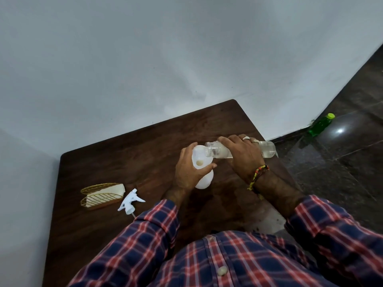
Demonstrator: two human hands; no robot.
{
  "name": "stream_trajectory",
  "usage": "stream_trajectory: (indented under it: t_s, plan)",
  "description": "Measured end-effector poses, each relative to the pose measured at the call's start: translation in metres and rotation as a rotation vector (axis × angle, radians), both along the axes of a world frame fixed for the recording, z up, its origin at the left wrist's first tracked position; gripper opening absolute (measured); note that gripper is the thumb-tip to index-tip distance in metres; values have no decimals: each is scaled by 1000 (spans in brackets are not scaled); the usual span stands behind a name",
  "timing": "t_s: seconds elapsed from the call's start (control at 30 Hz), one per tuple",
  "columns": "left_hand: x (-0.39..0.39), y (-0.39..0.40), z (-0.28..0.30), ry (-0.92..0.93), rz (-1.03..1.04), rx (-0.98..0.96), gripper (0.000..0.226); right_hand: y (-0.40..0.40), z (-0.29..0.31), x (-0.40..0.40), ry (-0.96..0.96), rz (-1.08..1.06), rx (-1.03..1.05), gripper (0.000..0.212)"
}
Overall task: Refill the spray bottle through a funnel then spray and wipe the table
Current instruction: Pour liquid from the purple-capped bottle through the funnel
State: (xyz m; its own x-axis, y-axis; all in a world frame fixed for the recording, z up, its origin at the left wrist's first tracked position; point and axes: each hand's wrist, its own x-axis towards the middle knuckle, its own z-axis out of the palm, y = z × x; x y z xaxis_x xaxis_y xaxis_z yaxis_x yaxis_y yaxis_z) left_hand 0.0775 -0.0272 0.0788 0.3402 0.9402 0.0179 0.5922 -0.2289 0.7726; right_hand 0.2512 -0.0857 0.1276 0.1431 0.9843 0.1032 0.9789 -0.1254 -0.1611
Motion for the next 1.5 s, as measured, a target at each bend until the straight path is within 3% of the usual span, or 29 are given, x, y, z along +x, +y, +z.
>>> stream_trajectory:
  t_s: [1.5]
  plan:
    - [3, 1, -4, 5, 11, 8, 86, 3, -2, -1, -16, -4, 19, 64]
